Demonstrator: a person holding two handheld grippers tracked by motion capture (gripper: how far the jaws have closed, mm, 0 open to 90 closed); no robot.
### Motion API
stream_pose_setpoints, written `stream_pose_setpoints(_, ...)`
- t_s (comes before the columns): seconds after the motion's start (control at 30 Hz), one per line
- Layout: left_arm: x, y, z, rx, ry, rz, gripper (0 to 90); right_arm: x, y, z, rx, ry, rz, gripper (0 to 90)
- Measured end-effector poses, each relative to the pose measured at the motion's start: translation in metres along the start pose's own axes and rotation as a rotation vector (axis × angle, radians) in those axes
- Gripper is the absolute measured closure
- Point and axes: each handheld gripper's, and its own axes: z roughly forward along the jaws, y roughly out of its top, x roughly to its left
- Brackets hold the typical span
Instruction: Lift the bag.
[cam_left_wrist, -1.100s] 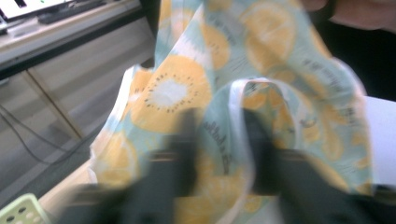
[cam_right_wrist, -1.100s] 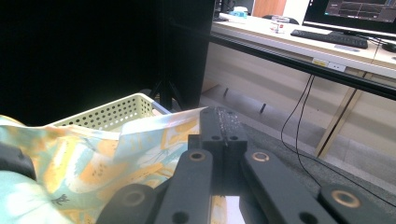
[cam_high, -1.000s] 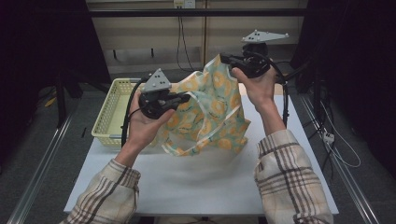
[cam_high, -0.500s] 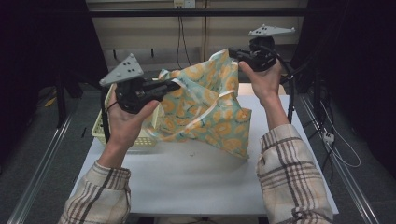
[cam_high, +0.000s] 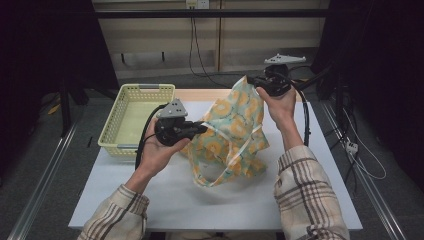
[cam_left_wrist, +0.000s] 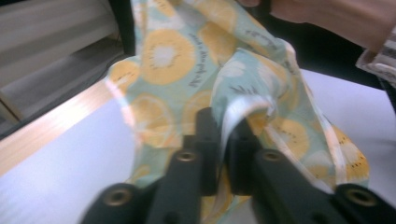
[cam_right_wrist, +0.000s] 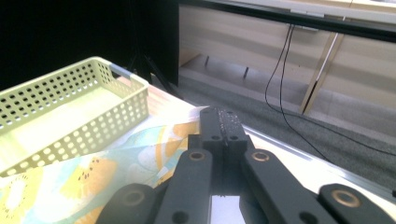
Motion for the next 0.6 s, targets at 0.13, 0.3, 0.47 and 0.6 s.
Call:
stream_pose_setpoints(0.13,0.002,0.0,0.002,-0.015,0.009,-0.032,55.2,-0.003,-0.005,0.001,0.008,-0.002,0.007,90.0)
stream_pose_setpoints(0.3,0.001,0.001,0.0,-0.042,0.023,-0.05,26.0,-0.002,-0.007,-0.004,0.02,0.009,0.013,68.2)
stream_pose_setpoints(0.47,0.001,0.001,-0.005,-0.053,0.061,-0.044,13.1,-0.002,-0.01,-0.019,-0.005,0.009,0.013,54.3)
stream_pose_setpoints(0.6,0.002,0.0,-0.012,-0.072,0.067,-0.056,8.7,-0.002,-0.014,-0.028,0.001,0.004,0.022,43.6)
